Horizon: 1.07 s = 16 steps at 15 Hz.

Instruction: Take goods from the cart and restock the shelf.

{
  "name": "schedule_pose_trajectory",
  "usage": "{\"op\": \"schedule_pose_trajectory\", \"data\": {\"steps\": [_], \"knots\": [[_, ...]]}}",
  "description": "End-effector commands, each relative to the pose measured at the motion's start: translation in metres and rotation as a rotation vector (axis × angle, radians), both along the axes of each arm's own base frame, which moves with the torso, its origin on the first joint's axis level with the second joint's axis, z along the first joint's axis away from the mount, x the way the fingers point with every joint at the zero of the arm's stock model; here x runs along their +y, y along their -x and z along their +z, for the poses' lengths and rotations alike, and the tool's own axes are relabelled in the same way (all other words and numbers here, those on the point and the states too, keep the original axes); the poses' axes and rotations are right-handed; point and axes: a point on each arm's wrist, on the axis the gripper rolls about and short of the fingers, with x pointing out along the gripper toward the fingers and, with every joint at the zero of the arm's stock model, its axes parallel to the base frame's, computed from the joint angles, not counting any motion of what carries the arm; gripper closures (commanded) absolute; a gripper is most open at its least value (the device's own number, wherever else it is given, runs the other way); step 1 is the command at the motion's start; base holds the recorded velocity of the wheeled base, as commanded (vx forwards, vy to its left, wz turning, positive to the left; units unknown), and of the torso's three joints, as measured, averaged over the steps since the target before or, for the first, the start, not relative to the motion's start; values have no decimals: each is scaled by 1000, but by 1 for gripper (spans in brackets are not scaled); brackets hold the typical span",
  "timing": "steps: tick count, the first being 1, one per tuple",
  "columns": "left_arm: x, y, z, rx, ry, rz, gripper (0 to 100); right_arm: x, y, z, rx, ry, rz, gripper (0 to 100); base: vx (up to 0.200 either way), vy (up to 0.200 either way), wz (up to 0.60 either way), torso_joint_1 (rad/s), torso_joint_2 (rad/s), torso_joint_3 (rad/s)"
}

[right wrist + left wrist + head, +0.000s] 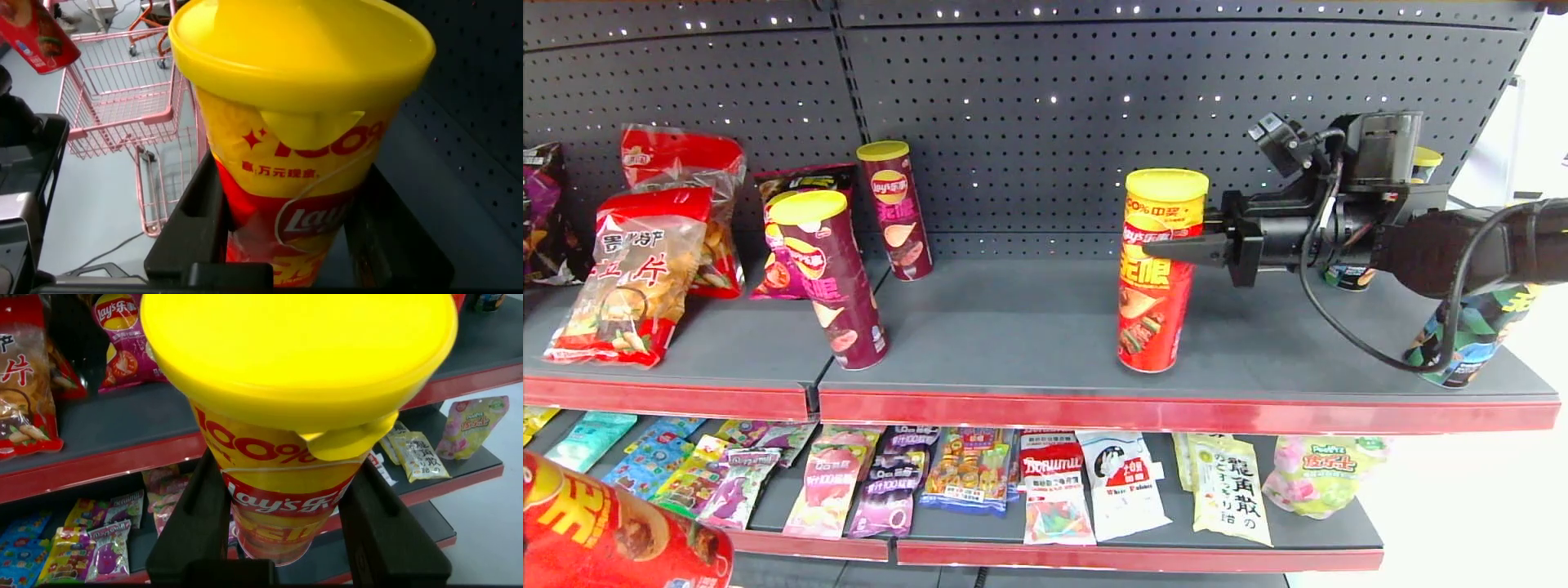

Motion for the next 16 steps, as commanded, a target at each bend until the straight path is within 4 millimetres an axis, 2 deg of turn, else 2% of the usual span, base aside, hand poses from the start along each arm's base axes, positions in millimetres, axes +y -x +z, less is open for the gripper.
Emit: {"op": "schedule_pose_trajectory", "data": {"steps": [1, 7, 12, 16], "knots": [[0, 0, 0, 2, 0, -1, 100, 1, -5, -1, -6, -1, -2, 100, 0, 0, 0, 0, 0, 0], [0, 1, 0, -2, 0, 1, 100, 3, -8, -19, -25, 29, 12, 100, 0, 0, 0, 0, 0, 0], [0, 0, 0, 2, 0, -1, 100, 0, 11, -21, 6, 37, 18, 100, 0, 0, 0, 0, 0, 0], [0, 0, 0, 4, 1, -12, 100, -2, 18, -25, 25, 44, 19, 100, 0, 0, 0, 0, 0, 0]]}}
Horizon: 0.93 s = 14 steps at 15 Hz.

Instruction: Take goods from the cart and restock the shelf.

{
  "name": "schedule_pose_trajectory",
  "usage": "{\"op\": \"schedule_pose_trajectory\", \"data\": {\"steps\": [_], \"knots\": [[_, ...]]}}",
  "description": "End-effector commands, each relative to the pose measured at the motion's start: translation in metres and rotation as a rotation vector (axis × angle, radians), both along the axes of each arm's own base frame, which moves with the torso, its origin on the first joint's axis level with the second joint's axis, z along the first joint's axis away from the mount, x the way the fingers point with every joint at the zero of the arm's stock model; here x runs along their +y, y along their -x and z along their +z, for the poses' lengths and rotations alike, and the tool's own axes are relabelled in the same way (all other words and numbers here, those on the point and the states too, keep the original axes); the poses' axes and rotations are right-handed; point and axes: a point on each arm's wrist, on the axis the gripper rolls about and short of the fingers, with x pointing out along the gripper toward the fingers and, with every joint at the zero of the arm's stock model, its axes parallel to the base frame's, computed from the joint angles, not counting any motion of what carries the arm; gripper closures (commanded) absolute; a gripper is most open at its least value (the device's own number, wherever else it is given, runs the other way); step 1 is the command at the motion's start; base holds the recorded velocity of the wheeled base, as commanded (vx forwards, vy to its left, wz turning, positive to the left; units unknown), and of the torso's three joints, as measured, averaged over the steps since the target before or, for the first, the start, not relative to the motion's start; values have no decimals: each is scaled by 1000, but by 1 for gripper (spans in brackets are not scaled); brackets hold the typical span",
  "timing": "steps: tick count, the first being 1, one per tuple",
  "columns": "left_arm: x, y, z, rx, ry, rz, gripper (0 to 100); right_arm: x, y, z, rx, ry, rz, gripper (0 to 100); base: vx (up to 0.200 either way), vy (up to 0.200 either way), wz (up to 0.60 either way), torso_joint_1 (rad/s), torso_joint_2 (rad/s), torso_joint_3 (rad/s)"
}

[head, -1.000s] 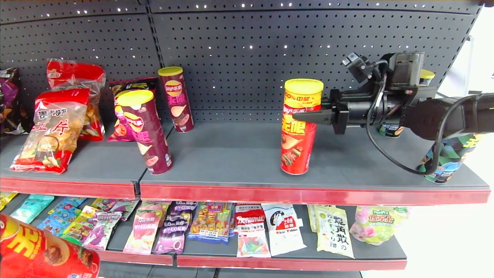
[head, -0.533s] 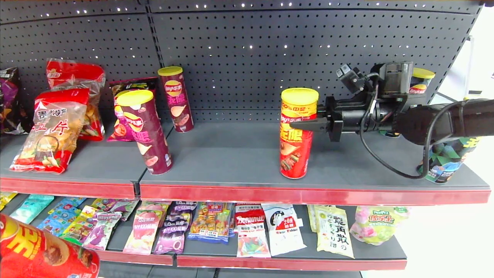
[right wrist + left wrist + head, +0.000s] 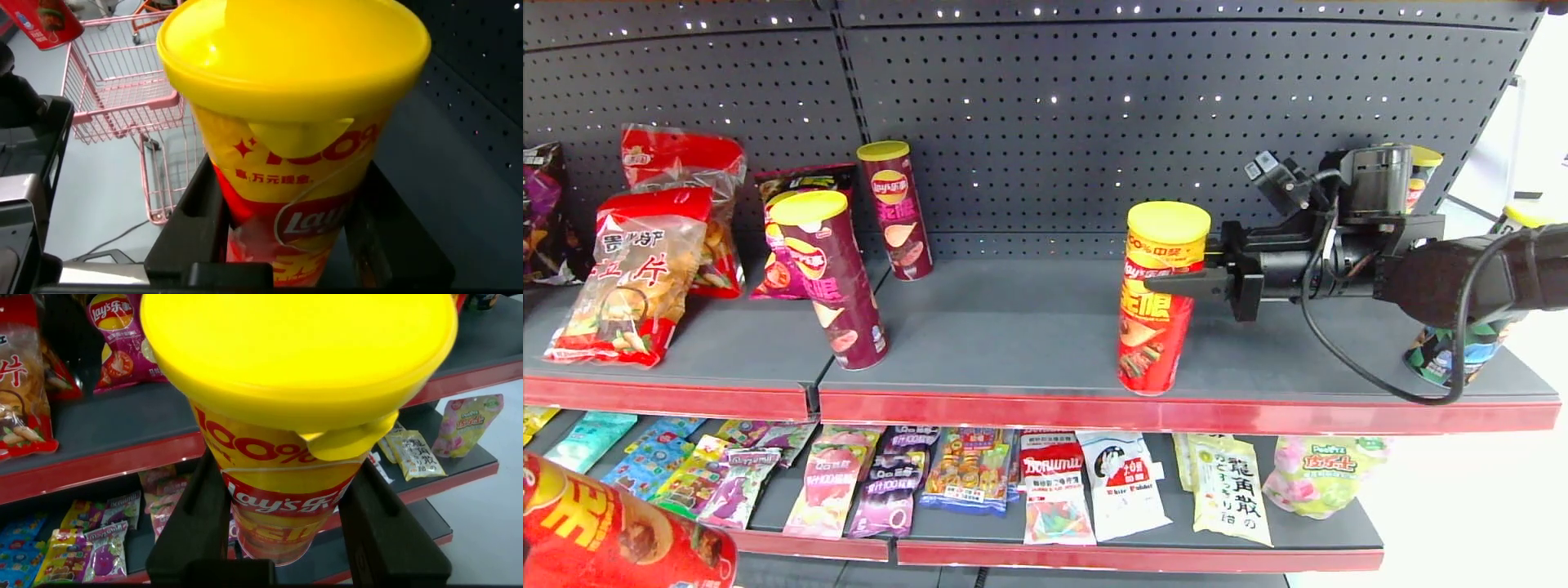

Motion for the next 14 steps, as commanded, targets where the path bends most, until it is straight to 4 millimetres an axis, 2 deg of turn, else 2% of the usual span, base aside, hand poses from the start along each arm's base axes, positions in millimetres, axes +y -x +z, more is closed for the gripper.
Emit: {"op": "schedule_pose_trajectory", "data": {"steps": [1, 6, 7, 12, 14], "knots": [[0, 0, 0, 2, 0, 2, 100, -1, 4, 0, 8, 2, 1, 100, 0, 0, 0, 0, 0, 0], [0, 0, 0, 2, 0, 2, 100, -1, 3, -4, 13, 6, -2, 100, 0, 0, 0, 0, 0, 0], [0, 0, 0, 2, 0, 2, 100, -1, 2, -4, 13, 6, -3, 0, 0, 0, 0, 0, 0, 0], [0, 0, 0, 1, 0, 1, 100, -6, 4, -3, 10, 9, -19, 0, 0, 0, 0, 0, 0, 0], [0, 0, 0, -1, 0, 1, 100, -13, 15, -1, 10, 21, -63, 0, 0, 0, 0, 0, 0, 0]]}}
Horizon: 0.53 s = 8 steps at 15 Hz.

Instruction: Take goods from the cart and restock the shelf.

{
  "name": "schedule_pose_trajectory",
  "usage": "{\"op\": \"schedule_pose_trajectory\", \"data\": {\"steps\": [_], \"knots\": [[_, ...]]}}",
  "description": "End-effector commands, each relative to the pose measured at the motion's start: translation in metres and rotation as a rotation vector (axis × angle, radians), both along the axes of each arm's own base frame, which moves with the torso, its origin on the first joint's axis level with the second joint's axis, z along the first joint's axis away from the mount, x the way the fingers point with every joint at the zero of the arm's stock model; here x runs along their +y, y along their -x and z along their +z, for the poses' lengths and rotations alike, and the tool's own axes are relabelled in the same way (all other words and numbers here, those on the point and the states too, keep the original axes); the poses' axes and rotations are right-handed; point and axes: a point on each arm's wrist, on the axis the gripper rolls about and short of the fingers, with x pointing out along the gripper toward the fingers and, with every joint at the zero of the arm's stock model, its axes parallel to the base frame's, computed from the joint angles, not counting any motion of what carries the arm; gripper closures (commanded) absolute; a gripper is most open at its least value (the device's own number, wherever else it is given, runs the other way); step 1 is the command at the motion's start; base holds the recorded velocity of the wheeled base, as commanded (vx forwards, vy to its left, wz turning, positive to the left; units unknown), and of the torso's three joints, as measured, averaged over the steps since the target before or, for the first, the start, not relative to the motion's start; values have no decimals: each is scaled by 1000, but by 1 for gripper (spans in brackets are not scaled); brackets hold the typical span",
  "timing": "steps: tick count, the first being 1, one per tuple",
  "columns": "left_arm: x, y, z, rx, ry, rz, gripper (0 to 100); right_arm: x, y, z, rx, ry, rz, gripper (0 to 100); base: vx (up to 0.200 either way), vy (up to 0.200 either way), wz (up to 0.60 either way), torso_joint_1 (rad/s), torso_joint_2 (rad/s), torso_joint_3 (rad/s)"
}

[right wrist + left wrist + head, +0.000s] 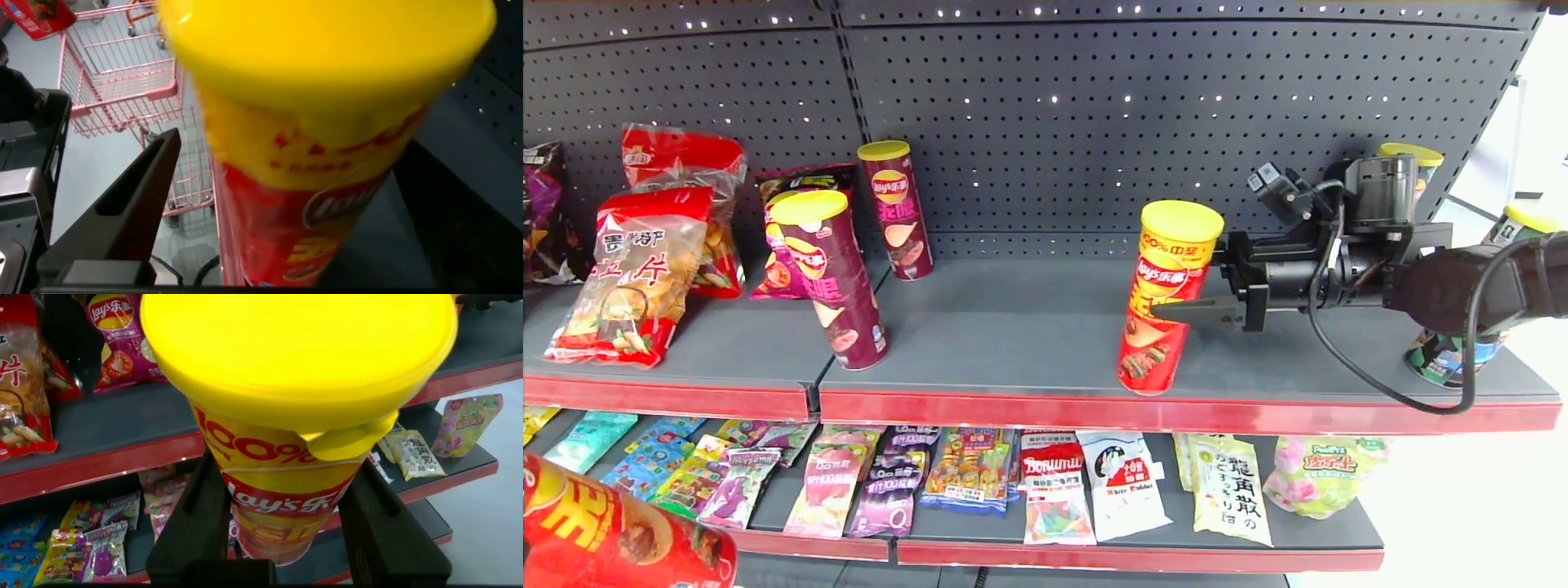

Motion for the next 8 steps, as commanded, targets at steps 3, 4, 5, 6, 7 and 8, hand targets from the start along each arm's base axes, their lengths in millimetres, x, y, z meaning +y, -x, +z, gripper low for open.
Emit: {"op": "schedule_pose_trajectory", "data": {"steps": [3, 4, 5, 6, 7, 8], "knots": [[0, 0, 0, 0, 0, -4, 100, -24, 32, 9, -11, 16, -92, 0, 0, 0, 0, 0, 0, 0], [0, 0, 0, 2, 0, -19, 100, -29, 42, 12, -16, 17, -109, 0, 0, 0, 0, 0, 0, 0], [-1, 0, 0, 3, 1, -29, 100, -35, 53, 13, -14, 22, -130, 0, 0, 0, 0, 0, 0, 0], [-1, -1, 0, 5, 1, -33, 100, -37, 66, 14, -13, 27, -143, 0, 0, 0, 0, 0, 0, 0], [-1, -2, 1, 8, 1, -35, 100, -39, 79, 17, -16, 26, -151, 0, 0, 0, 0, 0, 0, 0], [-1, -2, 1, 10, 1, -35, 100, -41, 92, 20, -29, 24, -151, 0, 0, 0, 0, 0, 0, 0]]}}
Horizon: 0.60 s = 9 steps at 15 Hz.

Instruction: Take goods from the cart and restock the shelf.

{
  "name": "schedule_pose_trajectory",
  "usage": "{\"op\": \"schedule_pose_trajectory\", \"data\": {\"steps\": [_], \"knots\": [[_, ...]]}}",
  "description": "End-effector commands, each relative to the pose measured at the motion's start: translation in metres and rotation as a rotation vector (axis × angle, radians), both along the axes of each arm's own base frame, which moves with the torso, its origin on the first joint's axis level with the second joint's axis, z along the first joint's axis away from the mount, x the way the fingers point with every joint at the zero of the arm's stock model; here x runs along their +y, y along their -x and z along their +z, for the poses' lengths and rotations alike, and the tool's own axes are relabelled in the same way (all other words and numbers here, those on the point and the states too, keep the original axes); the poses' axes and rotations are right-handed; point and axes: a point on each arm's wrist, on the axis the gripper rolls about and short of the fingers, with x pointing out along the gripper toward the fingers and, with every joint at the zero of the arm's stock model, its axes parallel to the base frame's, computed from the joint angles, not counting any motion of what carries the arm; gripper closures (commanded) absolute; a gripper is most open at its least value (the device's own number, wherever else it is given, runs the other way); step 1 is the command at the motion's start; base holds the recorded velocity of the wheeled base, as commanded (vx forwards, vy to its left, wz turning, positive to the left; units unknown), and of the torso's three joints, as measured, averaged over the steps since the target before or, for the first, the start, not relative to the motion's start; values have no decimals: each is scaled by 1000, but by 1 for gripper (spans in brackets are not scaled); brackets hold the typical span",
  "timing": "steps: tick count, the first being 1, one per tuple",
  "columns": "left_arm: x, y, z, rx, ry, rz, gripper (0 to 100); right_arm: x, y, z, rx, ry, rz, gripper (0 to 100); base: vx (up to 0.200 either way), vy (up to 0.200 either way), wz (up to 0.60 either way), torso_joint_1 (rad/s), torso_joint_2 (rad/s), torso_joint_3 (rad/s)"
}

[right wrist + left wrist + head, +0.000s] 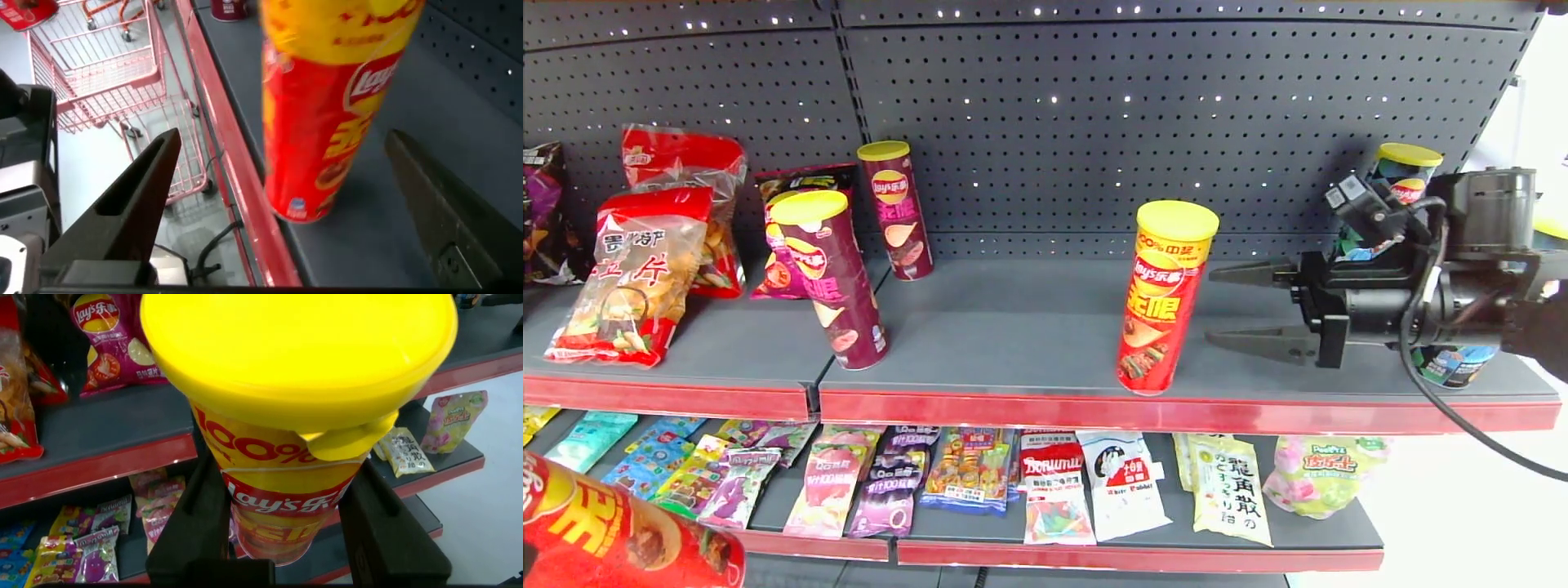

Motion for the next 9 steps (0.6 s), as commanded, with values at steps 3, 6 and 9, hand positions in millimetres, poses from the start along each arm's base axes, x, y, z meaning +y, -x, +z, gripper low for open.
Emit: {"op": "schedule_pose_trajectory", "data": {"steps": [3, 6, 9], "knots": [[0, -1, -1, 10, 0, 3, 100, -7, 80, 25, -115, 16, -75, 0, 0, 0, 0, 0, 0, 0], [0, -6, 0, 26, 1, 3, 100, -21, 151, 37, -268, 33, -305, 0, 0, 0, 0, 0, 0, 0], [0, -6, 0, 26, 1, 1, 100, -56, 221, 11, -318, 14, -907, 0, 0, 0, 0, 0, 0, 0]]}}
